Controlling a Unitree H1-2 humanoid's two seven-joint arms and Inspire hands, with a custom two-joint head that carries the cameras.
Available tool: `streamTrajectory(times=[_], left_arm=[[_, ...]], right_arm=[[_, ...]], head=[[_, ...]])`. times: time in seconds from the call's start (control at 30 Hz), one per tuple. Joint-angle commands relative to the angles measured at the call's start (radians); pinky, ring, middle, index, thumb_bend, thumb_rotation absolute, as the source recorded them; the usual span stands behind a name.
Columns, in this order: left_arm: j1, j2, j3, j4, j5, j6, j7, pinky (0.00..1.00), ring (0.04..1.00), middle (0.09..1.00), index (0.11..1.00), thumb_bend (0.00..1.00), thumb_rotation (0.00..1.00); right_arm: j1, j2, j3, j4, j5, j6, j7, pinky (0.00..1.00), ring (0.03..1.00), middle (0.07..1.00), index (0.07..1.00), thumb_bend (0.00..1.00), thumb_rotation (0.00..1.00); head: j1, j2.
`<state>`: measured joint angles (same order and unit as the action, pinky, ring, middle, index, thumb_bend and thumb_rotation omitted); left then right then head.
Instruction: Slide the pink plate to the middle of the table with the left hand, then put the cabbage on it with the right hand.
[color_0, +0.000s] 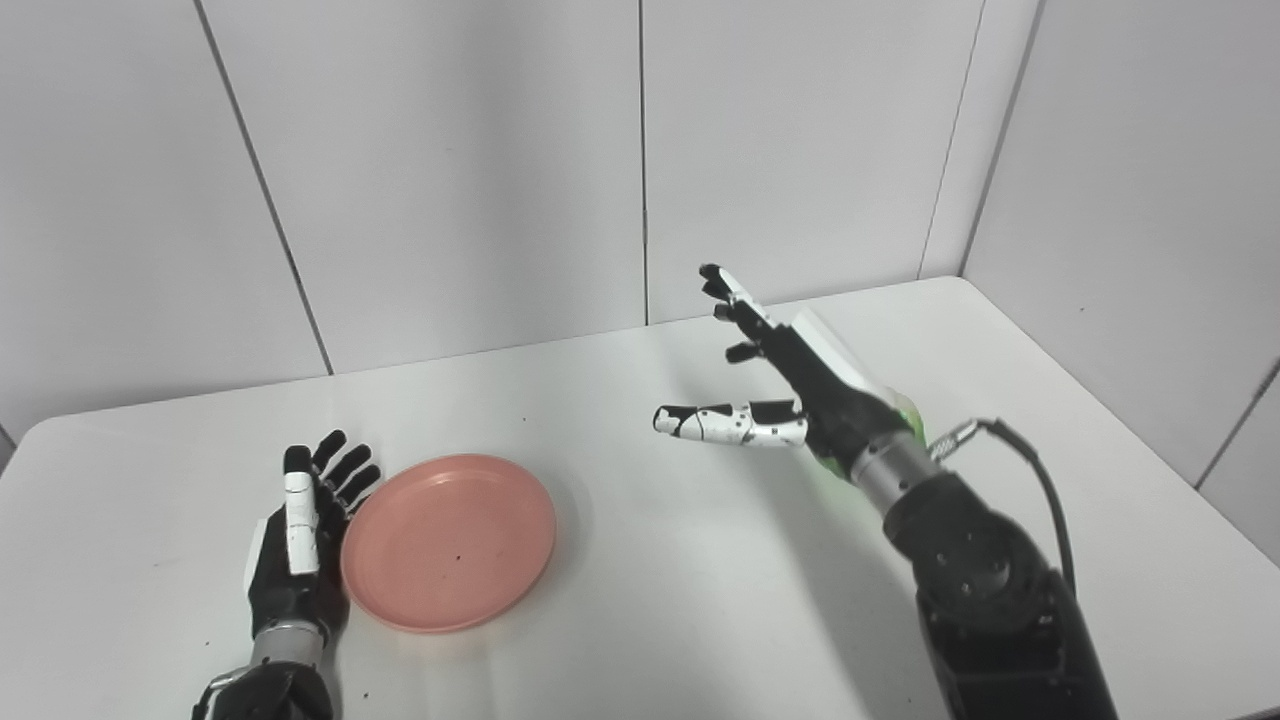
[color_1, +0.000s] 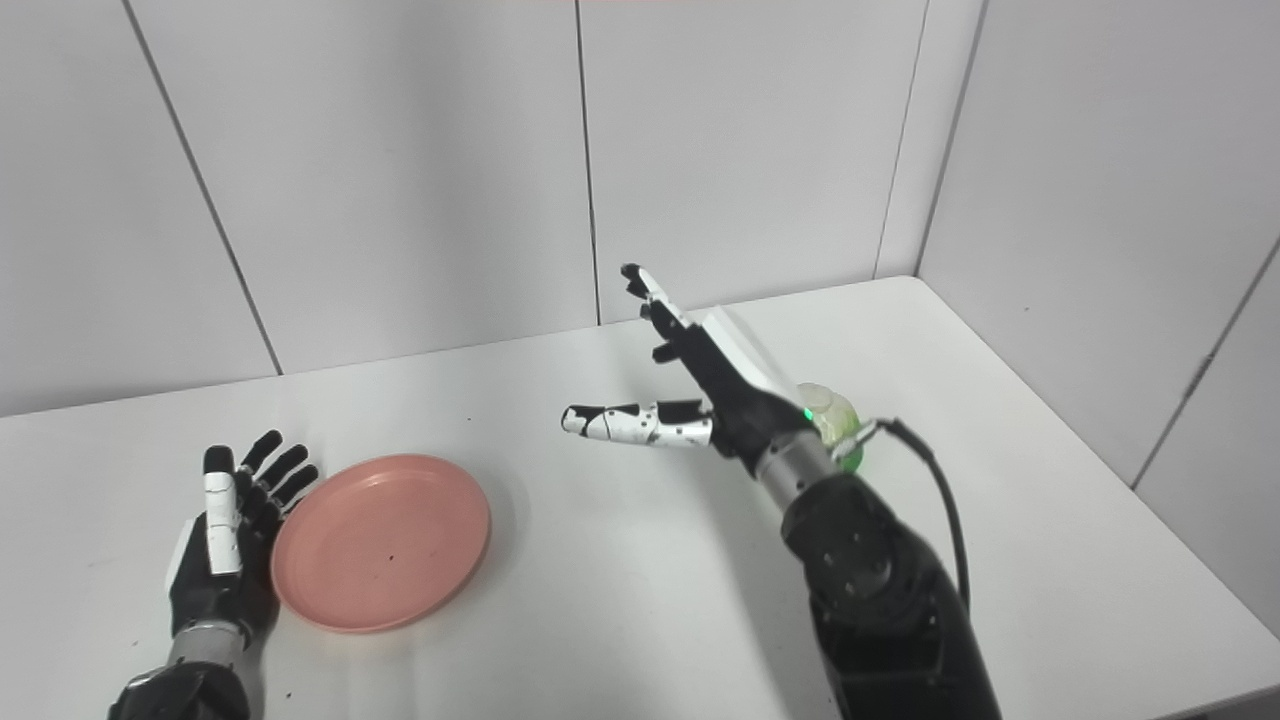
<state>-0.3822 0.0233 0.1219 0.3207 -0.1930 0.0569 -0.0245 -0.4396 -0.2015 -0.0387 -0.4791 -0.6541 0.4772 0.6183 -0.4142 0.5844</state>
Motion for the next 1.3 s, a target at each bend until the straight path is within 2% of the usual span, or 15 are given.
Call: streamTrajectory(times=[0.0,0.1,0.13,0.17,0.27,0.37,0.53,0.67,0.8,0.87,1.03,1.27], left_arm=[[-0.035,0.01,-0.005,-0.003,0.003,-0.008,-0.01,0.8,0.838,0.844,0.863,0.93,0.97],[-0.037,0.012,-0.004,0.002,-0.002,-0.006,-0.015,0.83,0.842,0.846,0.863,0.94,0.96],[-0.038,0.013,-0.003,0.004,-0.003,-0.005,-0.016,0.84,0.845,0.85,0.865,0.95,0.96],[-0.039,0.014,-0.003,0.005,-0.004,-0.004,-0.017,0.84,0.847,0.853,0.868,0.95,0.96],[-0.041,0.014,-0.002,0.005,-0.004,-0.006,-0.019,0.84,0.841,0.848,0.865,0.95,0.96],[-0.045,0.015,-0.001,0.003,-0.004,-0.003,-0.021,0.85,0.842,0.851,0.872,0.95,0.96],[-0.046,0.015,0.003,-0.002,-0.002,-0.003,-0.016,0.82,0.828,0.838,0.874,0.94,0.96],[-0.046,0.014,0.006,-0.002,-0.001,-0.002,-0.013,0.83,0.823,0.832,0.865,0.94,0.96],[-0.046,0.011,0.004,-0.003,0.001,-0.003,-0.012,0.83,0.825,0.834,0.868,0.93,0.96],[-0.047,0.01,0.003,-0.002,0.003,-0.004,-0.011,0.82,0.822,0.836,0.868,0.93,0.96],[-0.043,0.006,0.004,-0.009,0.001,-0.007,-0.008,0.82,0.822,0.839,0.871,0.92,0.96],[-0.037,0.007,0.004,-0.015,0.002,-0.003,-0.008,0.82,0.829,0.841,0.874,0.92,0.96]], right_arm=[[-0.108,-0.03,-0.038,-0.03,-0.114,-0.007,0.171,0.68,0.895,0.958,0.967,1.0,0.46],[-0.172,-0.07,-0.04,-0.011,-0.248,-0.007,0.317,0.69,0.915,0.967,0.95,1.0,0.39],[-0.192,-0.101,-0.015,0.001,-0.304,-0.008,0.349,0.68,0.912,0.966,0.949,1.0,0.42],[-0.209,-0.13,0.009,0.012,-0.349,-0.008,0.373,0.65,0.901,0.966,0.925,1.0,0.37],[-0.258,-0.205,0.076,0.063,-0.447,-0.009,0.44,0.63,0.897,0.975,0.919,1.0,0.38],[-0.298,-0.27,0.127,0.11,-0.489,-0.015,0.502,0.63,0.905,0.981,0.908,1.0,0.41],[-0.35,-0.358,0.184,0.183,-0.507,-0.023,0.581,0.65,0.908,0.974,0.888,1.0,0.35],[-0.375,-0.419,0.202,0.244,-0.476,-0.048,0.583,0.62,0.864,0.964,0.878,1.0,0.35],[-0.399,-0.469,0.232,0.302,-0.483,-0.069,0.584,0.66,0.863,0.961,0.883,1.0,0.37],[-0.406,-0.49,0.244,0.326,-0.473,-0.082,0.576,0.64,0.849,0.954,0.878,1.0,0.4],[-0.406,-0.522,0.275,0.383,-0.468,-0.103,0.572,0.63,0.833,0.951,0.876,1.0,0.4],[-0.392,-0.527,0.284,0.459,-0.424,-0.09,0.562,0.61,0.826,0.968,0.899,1.0,0.38]], head=[[0.002,0.0],[0.002,0.0],[0.002,0.0],[0.003,0.0],[0.005,0.0],[0.005,0.0],[0.005,0.004],[0.006,0.004],[0.008,0.004],[0.011,0.004],[0.016,0.004],[0.019,0.008]])
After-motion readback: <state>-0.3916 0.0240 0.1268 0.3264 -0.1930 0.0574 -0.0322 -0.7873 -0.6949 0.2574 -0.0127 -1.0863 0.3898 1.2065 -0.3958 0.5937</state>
